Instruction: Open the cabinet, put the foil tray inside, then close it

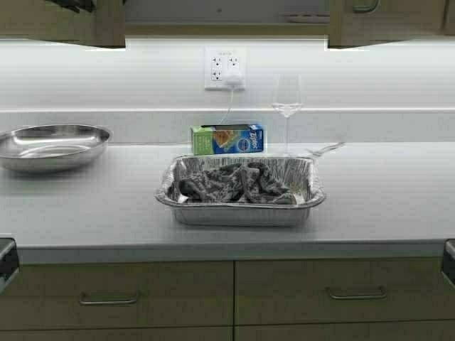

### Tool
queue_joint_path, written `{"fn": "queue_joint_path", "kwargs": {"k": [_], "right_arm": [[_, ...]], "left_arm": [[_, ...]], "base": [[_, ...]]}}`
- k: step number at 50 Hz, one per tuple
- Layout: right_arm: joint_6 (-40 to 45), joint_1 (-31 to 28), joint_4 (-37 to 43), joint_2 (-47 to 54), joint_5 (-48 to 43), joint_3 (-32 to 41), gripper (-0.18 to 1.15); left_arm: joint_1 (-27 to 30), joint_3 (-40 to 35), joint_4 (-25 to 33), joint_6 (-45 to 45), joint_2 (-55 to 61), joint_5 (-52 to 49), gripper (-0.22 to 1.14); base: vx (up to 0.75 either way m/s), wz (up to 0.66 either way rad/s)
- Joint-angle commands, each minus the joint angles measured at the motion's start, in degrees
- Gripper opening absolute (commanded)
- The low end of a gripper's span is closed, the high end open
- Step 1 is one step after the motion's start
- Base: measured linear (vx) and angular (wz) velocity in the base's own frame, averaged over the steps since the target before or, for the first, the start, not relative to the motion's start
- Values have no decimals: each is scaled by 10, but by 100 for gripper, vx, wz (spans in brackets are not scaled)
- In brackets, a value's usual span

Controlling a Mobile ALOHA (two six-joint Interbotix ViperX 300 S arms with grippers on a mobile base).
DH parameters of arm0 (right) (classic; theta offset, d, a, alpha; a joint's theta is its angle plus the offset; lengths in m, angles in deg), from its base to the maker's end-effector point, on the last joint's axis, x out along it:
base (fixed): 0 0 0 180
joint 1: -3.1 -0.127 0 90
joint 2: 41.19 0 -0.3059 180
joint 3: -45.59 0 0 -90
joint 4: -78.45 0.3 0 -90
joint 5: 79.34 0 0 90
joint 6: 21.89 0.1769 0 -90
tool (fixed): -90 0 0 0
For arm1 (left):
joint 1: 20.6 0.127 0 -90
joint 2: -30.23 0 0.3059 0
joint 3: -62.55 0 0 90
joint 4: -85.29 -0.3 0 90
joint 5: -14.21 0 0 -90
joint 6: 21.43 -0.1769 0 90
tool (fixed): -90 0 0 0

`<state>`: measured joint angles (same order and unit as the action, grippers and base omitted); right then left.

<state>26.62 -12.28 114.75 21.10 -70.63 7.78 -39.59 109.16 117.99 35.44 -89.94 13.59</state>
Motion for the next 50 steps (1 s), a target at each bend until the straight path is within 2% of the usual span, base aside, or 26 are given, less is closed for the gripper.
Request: {"fn": "queue_joint_path", "kwargs": {"k": [1, 3, 5, 12, 16, 20, 25, 34, 39, 42, 45, 47, 50], "right_arm": [[10, 15, -19, -45, 69, 19, 98], [20, 25, -24, -62, 92, 18, 106], [31, 33, -30, -82, 118, 14, 106], [62, 49, -76, -155, 205, 10, 103], [79, 42, -76, -177, 234, 11, 103], [83, 9, -59, -172, 245, 12, 103], [83, -58, -53, -155, 232, 16, 103], [86, -191, -54, -95, 127, 17, 103], [88, -230, -56, -50, 69, 20, 101], [91, -231, -56, -22, 36, 22, 96], [98, -230, -56, 6, 4, 23, 84], [102, -230, -56, 25, -16, 23, 71], [110, -230, -57, 54, -47, 29, 43]], "left_arm": [[1, -13, -12, -1, -61, -54, 86], [1, -6, -12, -1, -83, -70, 102], [2, 0, -14, -1, -110, -86, 109], [3, 13, -11, 7, -189, -121, 98], [2, 7, -8, 27, -206, -158, 97], [-3, 3, -1, 48, -202, -199, 97], [-36, -1, 12, 67, -195, -203, 97], [-149, -7, 26, 68, -156, -137, 96], [-215, -11, 25, 68, -104, -85, 90], [-252, -17, 22, 68, -54, -37, 79], [-268, -25, 19, 73, -5, 4, 59], [-271, -33, 19, 76, 26, 25, 39], [-271, -46, 18, 70, 70, 60, 6]], "base": [[-1, 1], [0, 0], [0, 0], [0, 1], [0, 2], [0, 0], [0, 0], [0, 0], [0, 0], [0, 0], [0, 0], [0, 0], [0, 0]]}}
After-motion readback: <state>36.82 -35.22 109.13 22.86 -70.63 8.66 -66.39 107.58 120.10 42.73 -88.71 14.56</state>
